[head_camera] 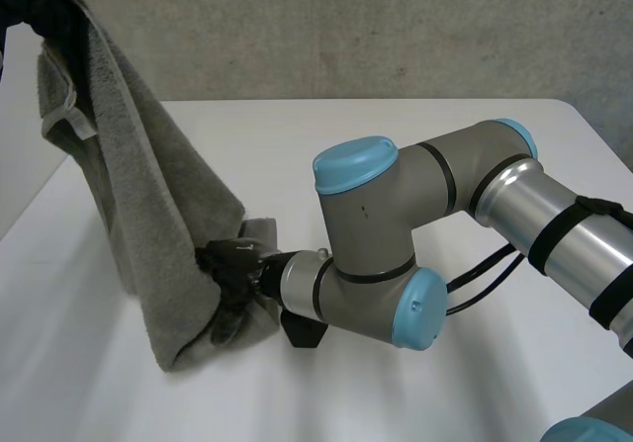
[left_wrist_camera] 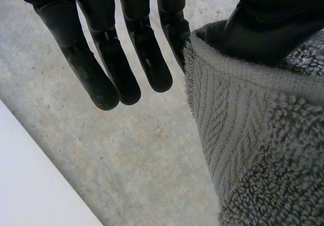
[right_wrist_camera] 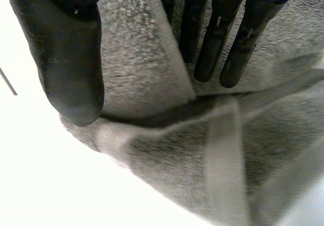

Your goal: Fold the towel.

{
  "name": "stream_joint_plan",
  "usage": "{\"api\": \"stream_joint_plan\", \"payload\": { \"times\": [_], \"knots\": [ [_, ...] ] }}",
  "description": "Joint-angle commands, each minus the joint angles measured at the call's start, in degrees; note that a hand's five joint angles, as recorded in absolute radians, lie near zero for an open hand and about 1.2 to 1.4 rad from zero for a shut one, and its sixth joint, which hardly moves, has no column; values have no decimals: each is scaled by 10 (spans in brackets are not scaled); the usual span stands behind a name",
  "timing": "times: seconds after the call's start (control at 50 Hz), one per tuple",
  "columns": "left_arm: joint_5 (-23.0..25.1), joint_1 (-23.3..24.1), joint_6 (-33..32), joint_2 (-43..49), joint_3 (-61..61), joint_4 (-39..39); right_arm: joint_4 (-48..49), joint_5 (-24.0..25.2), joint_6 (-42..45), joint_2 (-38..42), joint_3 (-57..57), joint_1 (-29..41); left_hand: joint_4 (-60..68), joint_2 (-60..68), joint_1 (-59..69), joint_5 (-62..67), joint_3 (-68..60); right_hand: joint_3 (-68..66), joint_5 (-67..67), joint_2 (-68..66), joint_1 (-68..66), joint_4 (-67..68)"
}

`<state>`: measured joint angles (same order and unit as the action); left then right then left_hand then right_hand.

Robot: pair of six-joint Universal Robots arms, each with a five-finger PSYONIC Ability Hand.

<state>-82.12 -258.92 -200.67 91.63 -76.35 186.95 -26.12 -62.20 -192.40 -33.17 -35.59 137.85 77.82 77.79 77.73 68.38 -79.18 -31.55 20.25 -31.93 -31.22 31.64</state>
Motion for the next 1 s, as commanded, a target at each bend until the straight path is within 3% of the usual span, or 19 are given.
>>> {"api": "stream_joint_plan", "payload": {
  "times": [0.02,0.04,0.08,0.1,0.14,0.32,0.42,0.46,0.48,0.52,0.54,0.62,0.7,0.78,0.86,1.0],
  "knots": [
    [0,-13,0,-1,-24,3,1,24,-39,-4,0,-1,22,22,23,16,-8,-32,45,-29,-36,31],
    [0,-13,0,-1,-24,3,1,24,-39,-4,0,-1,22,22,23,16,-8,-33,46,-29,-36,32],
    [2,-19,0,-1,-32,3,4,26,-49,-5,-1,-1,22,22,23,16,-8,-247,260,-243,-250,246],
    [2,-19,0,-1,-32,3,4,26,-49,-5,-1,-1,22,22,23,16,-8,-248,261,-244,-251,247],
    [6,-23,0,-1,-36,4,9,24,-73,-1,0,-1,22,22,23,16,-8,-483,496,-480,-487,483],
    [8,-26,1,0,-34,10,25,9,-112,-2,14,-26,22,22,23,16,-8,-485,498,-481,-488,484],
    [8,-26,2,8,-27,23,34,-64,-81,-55,65,-87,22,22,23,16,-8,-485,498,-481,-488,484],
    [8,-23,3,11,-13,30,35,-138,1,-98,120,-120,22,22,23,16,-8,-485,498,-481,-488,484],
    [8,-23,3,11,-13,30,35,-138,1,-98,120,-120,22,22,23,16,-8,-485,498,-481,-488,484],
    [6,-13,5,22,14,33,35,-208,127,-130,175,-134,22,22,23,16,-8,-485,498,-481,-488,484],
    [6,-13,5,22,14,33,35,-209,128,-131,175,-134,22,22,23,16,-8,-485,498,-481,-488,484],
    [-1,14,19,37,59,35,41,-265,287,-164,220,-131,22,22,23,16,-8,-485,498,-481,-488,484],
    [-1,52,52,49,82,46,43,-261,326,-167,220,-109,22,22,23,16,-8,-485,498,-481,-488,484],
    [-1,59,69,57,65,59,41,-262,343,-164,184,-86,22,22,23,16,-8,-485,498,-481,-488,484],
    [1,58,63,69,31,63,42,-263,367,-167,126,-86,22,22,23,16,-8,-485,498,-481,-488,484],
    [14,45,46,115,-88,61,34,-274,481,-145,-5,-86,22,22,23,16,-8,-485,498,-481,-488,484]
  ]
}}
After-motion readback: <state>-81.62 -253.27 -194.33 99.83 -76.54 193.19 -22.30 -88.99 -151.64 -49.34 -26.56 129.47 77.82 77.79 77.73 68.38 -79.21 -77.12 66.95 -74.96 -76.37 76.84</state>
